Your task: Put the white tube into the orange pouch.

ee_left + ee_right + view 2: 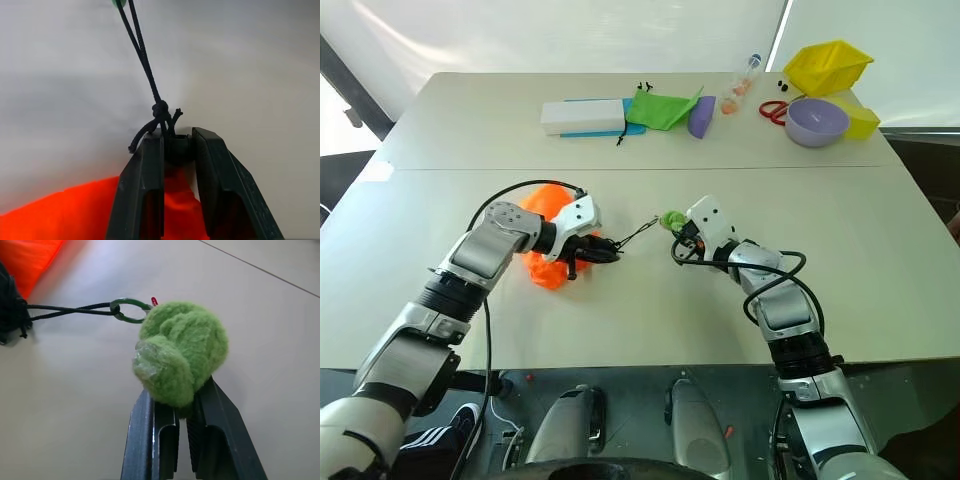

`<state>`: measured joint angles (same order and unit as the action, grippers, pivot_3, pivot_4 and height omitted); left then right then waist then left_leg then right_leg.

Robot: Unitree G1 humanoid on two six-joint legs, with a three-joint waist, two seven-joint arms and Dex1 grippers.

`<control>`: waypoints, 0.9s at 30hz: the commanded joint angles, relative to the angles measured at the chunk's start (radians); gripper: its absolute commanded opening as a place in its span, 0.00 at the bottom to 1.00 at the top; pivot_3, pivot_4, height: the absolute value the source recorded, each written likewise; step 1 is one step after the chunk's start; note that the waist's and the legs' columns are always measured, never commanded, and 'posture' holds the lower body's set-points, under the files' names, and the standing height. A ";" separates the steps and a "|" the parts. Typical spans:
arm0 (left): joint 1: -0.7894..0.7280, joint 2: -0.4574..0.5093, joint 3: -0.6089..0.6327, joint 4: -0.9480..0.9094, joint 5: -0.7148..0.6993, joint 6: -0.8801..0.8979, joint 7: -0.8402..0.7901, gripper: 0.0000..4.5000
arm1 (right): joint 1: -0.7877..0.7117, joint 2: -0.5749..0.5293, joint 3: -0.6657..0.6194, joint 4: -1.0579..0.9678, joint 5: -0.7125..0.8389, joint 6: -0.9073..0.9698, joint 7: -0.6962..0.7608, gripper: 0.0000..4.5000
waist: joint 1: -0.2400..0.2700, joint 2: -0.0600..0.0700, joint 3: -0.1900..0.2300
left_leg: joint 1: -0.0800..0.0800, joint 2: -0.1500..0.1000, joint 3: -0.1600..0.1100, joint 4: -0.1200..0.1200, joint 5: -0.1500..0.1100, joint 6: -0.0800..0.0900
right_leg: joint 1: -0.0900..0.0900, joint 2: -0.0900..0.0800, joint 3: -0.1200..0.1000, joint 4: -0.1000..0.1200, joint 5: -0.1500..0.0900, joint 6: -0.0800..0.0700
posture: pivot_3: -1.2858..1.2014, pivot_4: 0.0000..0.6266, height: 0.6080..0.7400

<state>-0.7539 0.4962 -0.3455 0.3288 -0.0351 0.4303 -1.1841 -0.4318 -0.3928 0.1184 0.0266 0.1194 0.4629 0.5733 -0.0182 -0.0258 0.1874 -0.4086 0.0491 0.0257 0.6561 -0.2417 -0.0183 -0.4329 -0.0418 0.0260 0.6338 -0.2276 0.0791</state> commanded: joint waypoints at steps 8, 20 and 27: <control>0.031 0.125 0.028 -0.072 -0.046 0.029 -0.110 0.17 | -0.043 -0.015 -0.039 0.046 -0.033 -0.047 -0.043 0.00 | -0.001 0.000 0.000 | 0.000 0.000 0.000 -0.001 0.000 0.000 | 0.000 0.000 0.000 0.000 0.000 0.000 | 0.52 0.24 1.00; 0.136 0.301 0.038 -0.190 -0.066 -0.042 -0.225 0.17 | -0.084 -0.051 -0.079 0.149 -0.066 -0.083 -0.113 0.00 | 0.001 0.000 0.000 | 0.000 0.000 0.001 -0.003 0.000 0.000 | -0.001 -0.001 0.000 -0.001 0.000 0.000 | 0.52 0.24 1.00; 0.159 0.337 0.061 -0.207 -0.094 -0.051 -0.217 0.17 | -0.094 -0.076 -0.083 0.187 -0.077 -0.103 -0.128 0.00 | 0.000 0.000 0.000 | 0.000 0.000 0.001 -0.003 0.000 0.000 | -0.001 -0.001 0.000 -0.001 0.000 0.000 | 0.52 0.24 1.00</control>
<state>-0.6162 0.7894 -0.3208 0.1182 -0.1231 0.3679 -1.3830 -0.5001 -0.4152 0.1185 0.1980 0.0770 0.3660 0.5131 -0.0183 -0.0256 0.1876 -0.4089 0.0491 0.0267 0.6534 -0.2417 -0.0183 -0.4342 -0.0425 0.0261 0.6326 -0.2281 0.0786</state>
